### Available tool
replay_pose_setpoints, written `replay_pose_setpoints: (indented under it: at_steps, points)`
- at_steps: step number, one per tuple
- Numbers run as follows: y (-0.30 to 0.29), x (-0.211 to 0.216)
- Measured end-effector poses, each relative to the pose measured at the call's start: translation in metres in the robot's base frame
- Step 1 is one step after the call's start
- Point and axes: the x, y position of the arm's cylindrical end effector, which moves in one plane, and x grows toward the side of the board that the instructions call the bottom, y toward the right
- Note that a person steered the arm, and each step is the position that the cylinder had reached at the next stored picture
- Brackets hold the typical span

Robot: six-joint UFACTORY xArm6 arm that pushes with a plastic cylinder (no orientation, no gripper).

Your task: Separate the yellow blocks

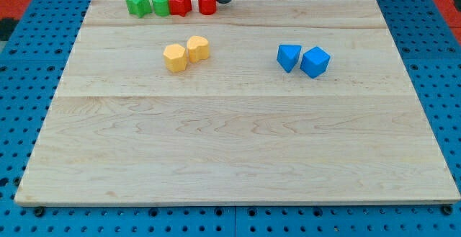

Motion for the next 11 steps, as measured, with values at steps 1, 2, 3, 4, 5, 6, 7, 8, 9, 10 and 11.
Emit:
replay_pose_setpoints:
  at_steps: [1, 2, 3, 4, 5, 6, 7, 8, 9, 10, 11]
  points:
    - [-0.002, 0.002]
    - [0.008, 0.006]
    - [0.063, 0.039]
    - [0.075, 0.11]
    - [0.067, 0.152]
    - [0.029, 0.185]
    - [-0.039, 0.184]
    - [-0.072, 0.177]
    - [-0.04, 0.16]
    - [0.003, 0.137]
    - [0.032, 0.109]
